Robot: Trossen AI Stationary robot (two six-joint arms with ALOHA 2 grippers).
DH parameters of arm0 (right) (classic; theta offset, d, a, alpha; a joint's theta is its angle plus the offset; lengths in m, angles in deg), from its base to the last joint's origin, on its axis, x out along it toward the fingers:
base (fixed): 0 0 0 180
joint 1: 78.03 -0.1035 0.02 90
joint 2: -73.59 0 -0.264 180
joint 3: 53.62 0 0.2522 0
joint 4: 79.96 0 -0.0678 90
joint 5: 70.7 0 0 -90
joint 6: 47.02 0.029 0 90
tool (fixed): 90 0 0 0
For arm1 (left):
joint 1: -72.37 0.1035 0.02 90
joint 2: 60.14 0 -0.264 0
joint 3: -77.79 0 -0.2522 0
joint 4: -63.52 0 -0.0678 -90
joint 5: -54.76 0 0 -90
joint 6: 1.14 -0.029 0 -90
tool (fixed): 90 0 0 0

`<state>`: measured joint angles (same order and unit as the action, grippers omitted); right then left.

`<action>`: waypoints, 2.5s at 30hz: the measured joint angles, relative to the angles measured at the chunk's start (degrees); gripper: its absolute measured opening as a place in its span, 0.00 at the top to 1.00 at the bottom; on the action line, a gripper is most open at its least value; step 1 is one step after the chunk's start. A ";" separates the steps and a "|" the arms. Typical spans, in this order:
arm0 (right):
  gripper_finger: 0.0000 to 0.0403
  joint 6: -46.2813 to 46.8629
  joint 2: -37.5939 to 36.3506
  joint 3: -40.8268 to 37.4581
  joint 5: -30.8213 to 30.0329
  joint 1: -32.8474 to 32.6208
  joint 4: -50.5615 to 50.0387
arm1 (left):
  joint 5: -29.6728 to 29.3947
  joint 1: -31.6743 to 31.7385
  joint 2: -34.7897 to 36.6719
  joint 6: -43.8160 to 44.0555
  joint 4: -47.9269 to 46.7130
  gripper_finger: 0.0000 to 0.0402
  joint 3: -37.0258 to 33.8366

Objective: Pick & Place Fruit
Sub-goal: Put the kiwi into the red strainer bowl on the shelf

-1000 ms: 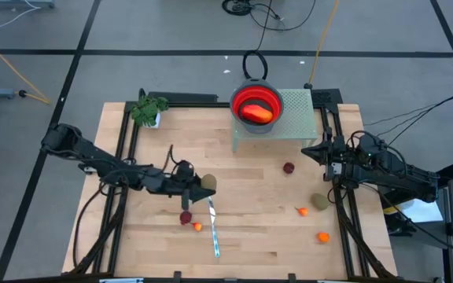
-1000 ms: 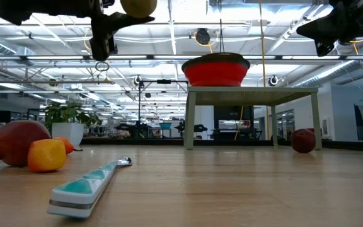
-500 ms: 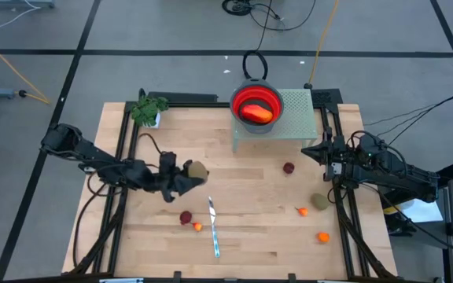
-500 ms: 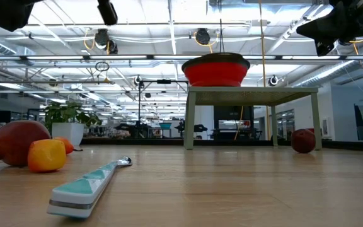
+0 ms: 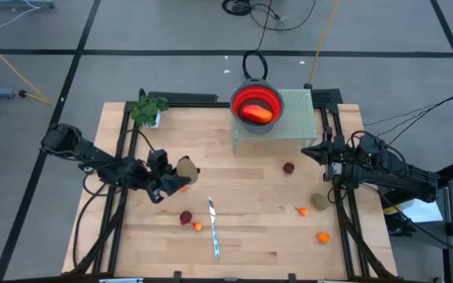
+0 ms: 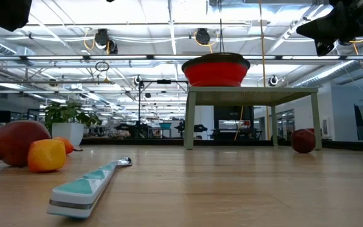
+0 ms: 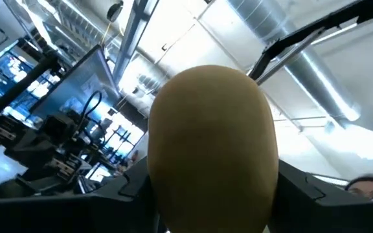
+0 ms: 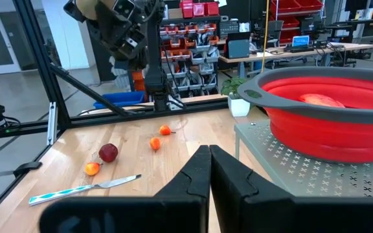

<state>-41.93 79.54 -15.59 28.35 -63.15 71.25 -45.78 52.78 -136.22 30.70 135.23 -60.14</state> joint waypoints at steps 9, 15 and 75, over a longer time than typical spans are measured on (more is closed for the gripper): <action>1.00 -0.40 0.00 0.00 0.00 0.00 -0.02 | -4.02 0.02 0.00 -8.18 -8.05 0.51 0.02; 1.00 -1.49 0.00 0.00 0.00 0.00 -0.04 | -7.99 0.02 -0.02 -18.62 -9.24 0.47 0.02; 1.00 -1.29 0.00 0.00 0.00 0.01 -0.04 | -35.93 0.09 0.00 -18.49 -57.54 0.53 8.11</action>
<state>-43.22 79.54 -15.59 28.35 -63.15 71.21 -81.71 52.86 -136.22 12.21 77.70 -52.02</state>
